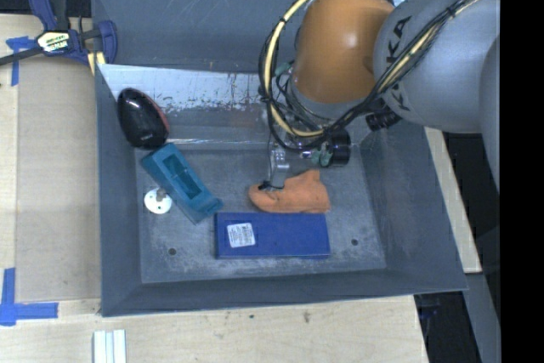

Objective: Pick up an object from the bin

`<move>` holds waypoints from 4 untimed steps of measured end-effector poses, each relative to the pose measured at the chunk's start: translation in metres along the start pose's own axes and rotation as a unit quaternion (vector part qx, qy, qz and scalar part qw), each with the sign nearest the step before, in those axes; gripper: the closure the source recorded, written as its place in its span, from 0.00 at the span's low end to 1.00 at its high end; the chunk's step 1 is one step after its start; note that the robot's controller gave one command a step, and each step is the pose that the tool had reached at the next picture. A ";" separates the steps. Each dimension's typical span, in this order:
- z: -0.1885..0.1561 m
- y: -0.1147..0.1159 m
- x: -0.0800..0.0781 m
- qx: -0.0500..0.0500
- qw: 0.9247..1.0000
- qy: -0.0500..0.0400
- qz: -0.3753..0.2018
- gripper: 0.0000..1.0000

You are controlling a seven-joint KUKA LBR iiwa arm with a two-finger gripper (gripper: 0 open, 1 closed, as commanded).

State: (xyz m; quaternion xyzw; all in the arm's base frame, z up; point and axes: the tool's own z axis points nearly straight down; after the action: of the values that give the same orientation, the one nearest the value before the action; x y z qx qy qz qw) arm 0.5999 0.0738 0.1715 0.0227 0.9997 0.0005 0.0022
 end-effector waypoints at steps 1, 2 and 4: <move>-0.020 -0.012 0.021 0.001 1.000 0.008 -0.021 0.00; -0.011 -0.018 0.010 0.000 1.000 -0.007 -0.030 0.00; 0.097 -0.029 0.022 0.000 0.998 -0.002 -0.055 1.00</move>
Offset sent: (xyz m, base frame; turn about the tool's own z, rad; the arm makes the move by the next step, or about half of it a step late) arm -0.0084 -0.0257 -0.0553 -0.0756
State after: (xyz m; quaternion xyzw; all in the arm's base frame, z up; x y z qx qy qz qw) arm 0.5771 0.0463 0.0741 -0.0324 0.9995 0.0005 0.0046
